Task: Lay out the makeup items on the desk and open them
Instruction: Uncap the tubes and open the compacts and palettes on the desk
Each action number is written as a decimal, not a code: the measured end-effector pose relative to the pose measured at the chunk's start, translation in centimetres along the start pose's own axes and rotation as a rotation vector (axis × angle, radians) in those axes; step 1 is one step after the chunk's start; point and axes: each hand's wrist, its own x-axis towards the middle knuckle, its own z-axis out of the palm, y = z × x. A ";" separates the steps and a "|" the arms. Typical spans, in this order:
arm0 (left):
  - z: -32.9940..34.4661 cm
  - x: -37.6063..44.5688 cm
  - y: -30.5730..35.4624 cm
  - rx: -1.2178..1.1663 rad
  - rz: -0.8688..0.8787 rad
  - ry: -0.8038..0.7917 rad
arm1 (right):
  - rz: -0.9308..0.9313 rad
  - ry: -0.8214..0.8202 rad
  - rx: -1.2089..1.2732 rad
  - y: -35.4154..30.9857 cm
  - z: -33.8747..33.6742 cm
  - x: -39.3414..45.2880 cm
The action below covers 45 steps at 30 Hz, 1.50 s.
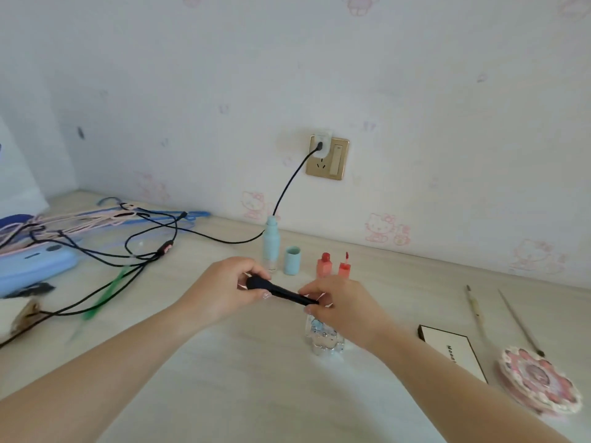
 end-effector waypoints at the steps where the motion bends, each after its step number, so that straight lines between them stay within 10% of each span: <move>1: -0.5 -0.2 -1.0 0.007 -0.030 0.011 | 0.012 -0.021 0.013 -0.6 0.9 0.7; 26: -1.5 0.8 -7.4 0.112 -0.084 0.070 | 0.083 0.025 -0.162 -2.2 5.7 4.9; 45: 10.4 5.5 9.2 -0.025 0.274 -0.133 | 0.452 0.500 0.197 10.5 -9.7 -7.0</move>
